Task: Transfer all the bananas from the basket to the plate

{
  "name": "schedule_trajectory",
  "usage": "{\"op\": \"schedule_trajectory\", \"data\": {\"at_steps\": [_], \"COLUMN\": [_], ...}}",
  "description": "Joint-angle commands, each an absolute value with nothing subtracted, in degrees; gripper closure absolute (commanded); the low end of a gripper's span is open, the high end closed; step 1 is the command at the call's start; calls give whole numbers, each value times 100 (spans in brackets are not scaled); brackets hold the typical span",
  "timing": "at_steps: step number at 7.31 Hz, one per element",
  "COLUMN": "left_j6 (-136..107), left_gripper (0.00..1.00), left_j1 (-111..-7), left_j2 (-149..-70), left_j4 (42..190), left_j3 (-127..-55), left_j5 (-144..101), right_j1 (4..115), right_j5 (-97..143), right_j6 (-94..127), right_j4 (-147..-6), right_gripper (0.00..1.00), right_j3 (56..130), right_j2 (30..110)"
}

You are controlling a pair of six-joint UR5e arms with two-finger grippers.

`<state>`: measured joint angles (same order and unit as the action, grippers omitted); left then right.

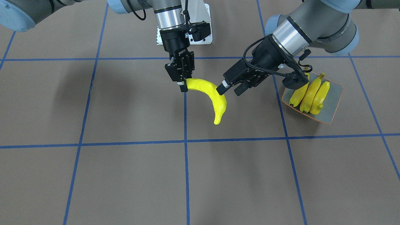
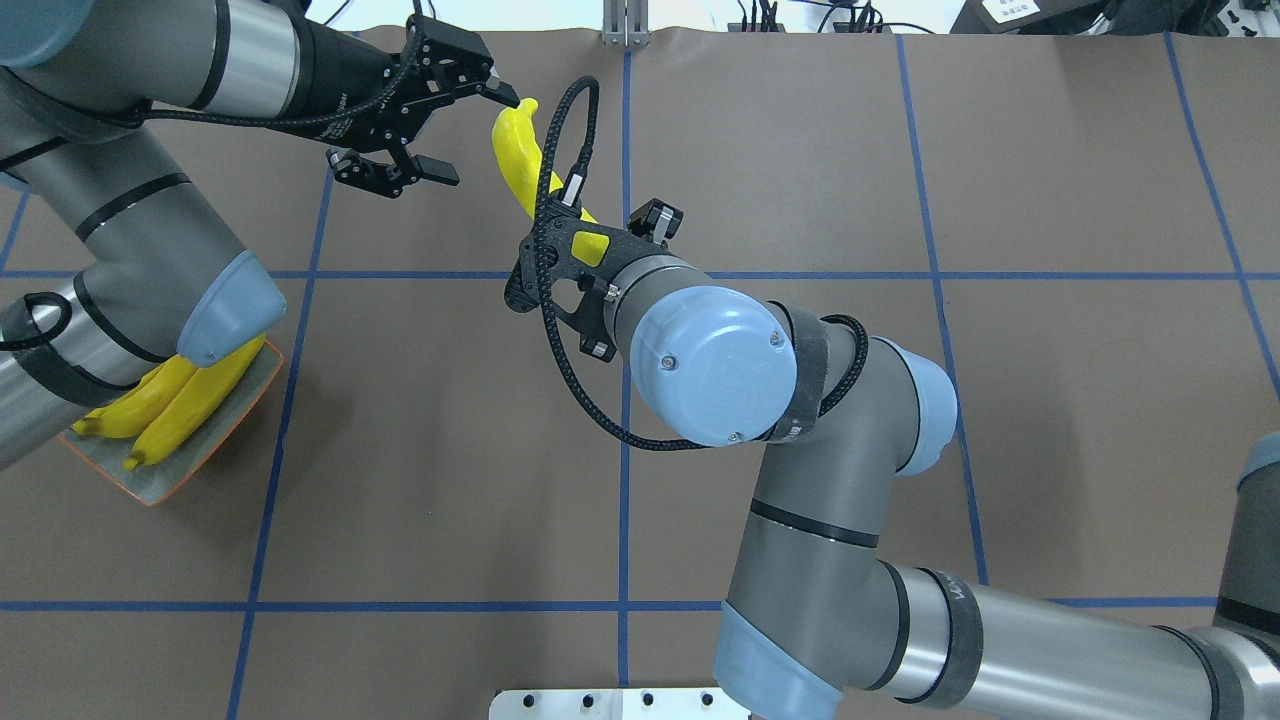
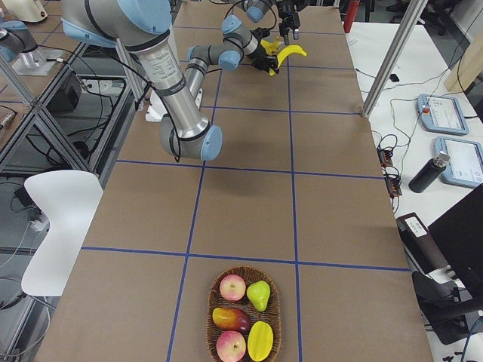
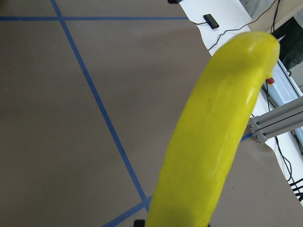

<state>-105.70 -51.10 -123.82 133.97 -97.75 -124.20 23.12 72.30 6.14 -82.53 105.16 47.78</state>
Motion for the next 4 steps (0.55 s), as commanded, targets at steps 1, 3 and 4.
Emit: {"op": "schedule_trajectory", "data": {"at_steps": [1, 3, 4], "left_j6": [-10538, -10503, -10442], "left_gripper": [0, 3, 20], "left_j1": [-4819, -4764, -4764], "left_j2": [-12384, -12366, -12384], "left_j4": [13438, 13447, 13447], "left_j3": [-9791, -9808, -9817], "left_j5": [-12009, -11909, -11909], "right_j1": [2303, 2303, 2303], "right_j5": [7225, 7225, 7225], "right_j6": [615, 615, 624], "right_j4": [-8244, -8235, -8227], "right_gripper": [100, 100, 100], "right_j3": [10547, 10547, 10547], "right_j2": [4729, 4729, 4729]}}
